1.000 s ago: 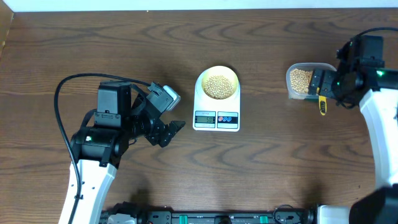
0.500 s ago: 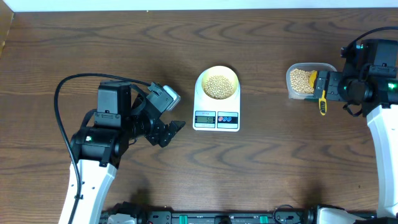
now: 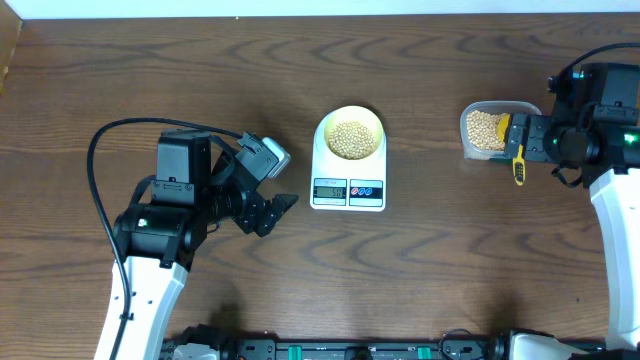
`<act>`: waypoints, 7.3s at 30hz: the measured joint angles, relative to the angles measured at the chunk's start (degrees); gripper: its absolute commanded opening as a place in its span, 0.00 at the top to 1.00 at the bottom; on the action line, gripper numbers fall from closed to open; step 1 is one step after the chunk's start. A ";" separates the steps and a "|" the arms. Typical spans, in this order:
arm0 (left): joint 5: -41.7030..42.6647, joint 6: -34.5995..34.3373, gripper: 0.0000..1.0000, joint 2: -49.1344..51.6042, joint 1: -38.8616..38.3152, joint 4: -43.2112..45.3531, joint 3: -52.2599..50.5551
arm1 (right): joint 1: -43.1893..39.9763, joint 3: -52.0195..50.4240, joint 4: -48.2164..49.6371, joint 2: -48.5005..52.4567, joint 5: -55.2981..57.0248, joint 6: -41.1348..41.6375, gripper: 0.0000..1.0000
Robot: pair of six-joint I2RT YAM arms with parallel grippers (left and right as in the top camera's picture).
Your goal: Scoop item into bowl and weigh 50g on scale
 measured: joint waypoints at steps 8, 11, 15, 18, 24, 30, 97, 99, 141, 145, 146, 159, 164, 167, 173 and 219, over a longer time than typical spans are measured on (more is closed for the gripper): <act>0.00 0.00 0.15 0.00 0.00 0.00 0.00 | 0.00 0.00 0.00 0.00 0.00 0.00 0.01; 0.00 0.00 0.15 0.00 0.00 0.00 0.00 | 0.00 0.00 0.00 0.00 0.00 0.00 0.01; 0.00 0.00 0.15 0.00 0.00 0.00 0.00 | 0.00 0.00 -0.02 0.00 0.00 0.00 0.01; 0.00 -0.02 0.16 0.00 0.00 0.00 0.00 | 0.00 0.00 -0.02 0.00 0.00 0.00 0.01; 0.00 0.00 0.15 0.00 0.00 -0.02 0.00 | 0.00 0.00 0.00 0.00 0.02 0.00 0.01; 0.00 -0.02 0.16 0.00 0.00 0.00 0.00 | 0.00 0.00 0.00 0.00 0.00 0.00 0.01; 0.00 0.00 0.16 0.00 0.00 0.00 0.00 | 0.00 0.00 -0.02 0.00 0.00 0.00 0.01; 0.00 0.00 0.16 0.00 0.00 0.00 0.00 | 0.00 0.00 -0.02 0.00 0.00 0.00 0.01; 0.00 0.00 0.16 -10.43 0.02 -0.79 -12.02 | 0.00 0.00 -0.02 0.00 0.00 0.00 0.01; 0.00 0.00 0.15 -14.49 0.00 -1.14 -13.33 | 0.00 0.00 -0.02 0.00 0.00 0.00 0.01; 0.00 -0.02 0.15 -15.47 0.02 -1.14 -13.75 | 0.00 0.00 -0.02 0.00 0.02 0.00 0.01; -0.02 -0.02 0.16 -28.04 0.00 -0.66 -18.45 | 0.00 0.00 -0.04 0.00 0.00 0.00 0.01; -0.02 -0.02 0.16 -31.65 0.02 0.59 -20.52 | 0.00 0.00 -0.04 0.00 0.00 0.00 0.01; -0.04 -0.02 0.15 -34.42 0.02 0.85 -22.18 | 0.00 0.00 -0.04 0.00 0.00 0.00 0.01; -1.81 -3.04 0.15 -41.29 0.02 5.60 -26.34 | 0.00 0.00 -0.04 0.00 0.00 0.00 0.01; -14.43 -27.93 0.15 -60.22 0.02 31.36 -47.17 | 0.00 0.00 -0.02 0.00 0.00 0.00 0.01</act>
